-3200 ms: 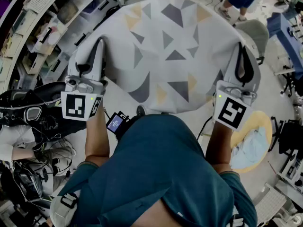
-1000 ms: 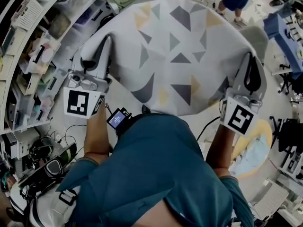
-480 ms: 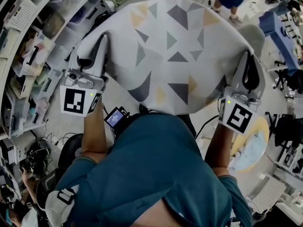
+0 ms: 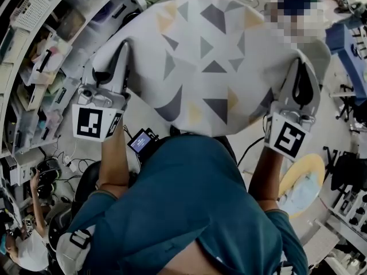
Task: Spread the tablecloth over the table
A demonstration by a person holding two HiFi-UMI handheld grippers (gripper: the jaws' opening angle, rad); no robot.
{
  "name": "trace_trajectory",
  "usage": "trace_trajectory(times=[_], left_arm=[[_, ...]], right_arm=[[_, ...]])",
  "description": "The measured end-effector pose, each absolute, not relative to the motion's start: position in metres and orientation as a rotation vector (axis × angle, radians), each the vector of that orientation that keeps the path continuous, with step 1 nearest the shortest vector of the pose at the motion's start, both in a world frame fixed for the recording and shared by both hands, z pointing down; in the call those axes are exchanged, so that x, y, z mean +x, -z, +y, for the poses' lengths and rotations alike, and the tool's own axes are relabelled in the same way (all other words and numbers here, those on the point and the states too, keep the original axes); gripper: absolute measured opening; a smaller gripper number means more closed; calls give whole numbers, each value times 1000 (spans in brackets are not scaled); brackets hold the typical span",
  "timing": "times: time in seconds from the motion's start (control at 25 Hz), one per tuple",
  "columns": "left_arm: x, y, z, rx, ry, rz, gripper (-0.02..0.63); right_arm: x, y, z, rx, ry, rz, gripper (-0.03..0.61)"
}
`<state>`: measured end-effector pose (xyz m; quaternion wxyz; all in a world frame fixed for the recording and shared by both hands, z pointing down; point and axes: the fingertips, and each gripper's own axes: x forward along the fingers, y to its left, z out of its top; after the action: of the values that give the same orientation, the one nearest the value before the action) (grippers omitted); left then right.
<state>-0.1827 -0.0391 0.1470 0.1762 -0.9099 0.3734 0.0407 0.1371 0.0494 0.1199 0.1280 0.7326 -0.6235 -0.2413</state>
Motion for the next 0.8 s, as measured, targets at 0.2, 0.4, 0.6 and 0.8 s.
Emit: trace_trajectory(times=[0.2,0.4,0.6,0.8], left_arm=[[-161,-149,-60,-2552,-69,1102,14],[-137,-150,-82,-2529,-39,1182,14],[-112,-147,-102,-2491,-9,1262,14],[-102,-149,-114,-2449,34,1358,14]], right_arm=[[163,-123,17,2105,690,-1868,15],[192,-128,-25,2061,684,-1953,15],[225,-132,-68,2022,663,-2034,15],[238,-134,-104,1947,682,-2131,15]])
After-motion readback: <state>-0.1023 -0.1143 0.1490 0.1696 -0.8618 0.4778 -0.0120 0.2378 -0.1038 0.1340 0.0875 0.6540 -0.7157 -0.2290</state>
